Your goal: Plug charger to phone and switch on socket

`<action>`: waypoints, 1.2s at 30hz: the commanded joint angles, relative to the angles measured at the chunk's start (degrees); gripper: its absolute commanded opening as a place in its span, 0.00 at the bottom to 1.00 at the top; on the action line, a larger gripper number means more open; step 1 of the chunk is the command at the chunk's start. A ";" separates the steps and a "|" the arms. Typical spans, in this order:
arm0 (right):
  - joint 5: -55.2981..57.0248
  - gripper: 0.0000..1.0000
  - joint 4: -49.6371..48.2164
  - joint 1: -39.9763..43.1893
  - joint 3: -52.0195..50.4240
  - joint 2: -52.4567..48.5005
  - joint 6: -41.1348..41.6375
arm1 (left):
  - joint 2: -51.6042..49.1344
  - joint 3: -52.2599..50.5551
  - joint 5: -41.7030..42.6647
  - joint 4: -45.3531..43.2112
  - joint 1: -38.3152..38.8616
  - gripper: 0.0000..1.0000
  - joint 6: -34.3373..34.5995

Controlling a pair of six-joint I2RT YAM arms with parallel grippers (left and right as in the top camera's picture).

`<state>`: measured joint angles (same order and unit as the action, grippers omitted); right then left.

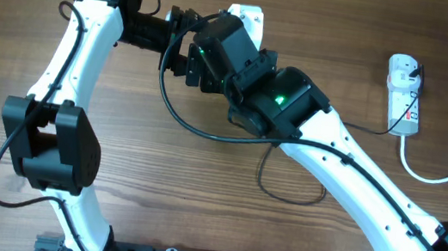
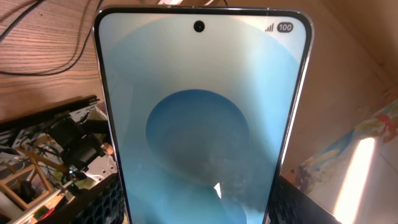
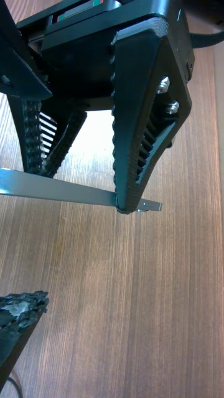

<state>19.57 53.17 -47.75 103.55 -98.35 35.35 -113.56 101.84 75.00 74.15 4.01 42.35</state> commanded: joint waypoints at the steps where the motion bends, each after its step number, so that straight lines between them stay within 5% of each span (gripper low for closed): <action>1: 0.24 0.99 0.22 0.07 1.03 -0.02 0.83 | 1.44 0.17 1.84 -0.17 -0.11 0.61 0.17; 14: -1.68 0.97 0.26 0.07 1.03 0.55 0.83 | 1.44 0.17 1.79 -0.26 -0.11 0.61 0.17; 29: -1.46 0.67 0.17 0.09 1.03 1.49 0.87 | 1.42 0.17 -0.50 -1.31 -0.11 0.61 1.86; 36: -1.44 0.65 0.20 0.09 1.03 1.49 1.09 | 1.42 0.17 0.20 -1.25 -0.11 0.61 1.84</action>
<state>18.04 53.30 -47.75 103.55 -98.26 36.01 -113.56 101.84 73.30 73.08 4.01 43.86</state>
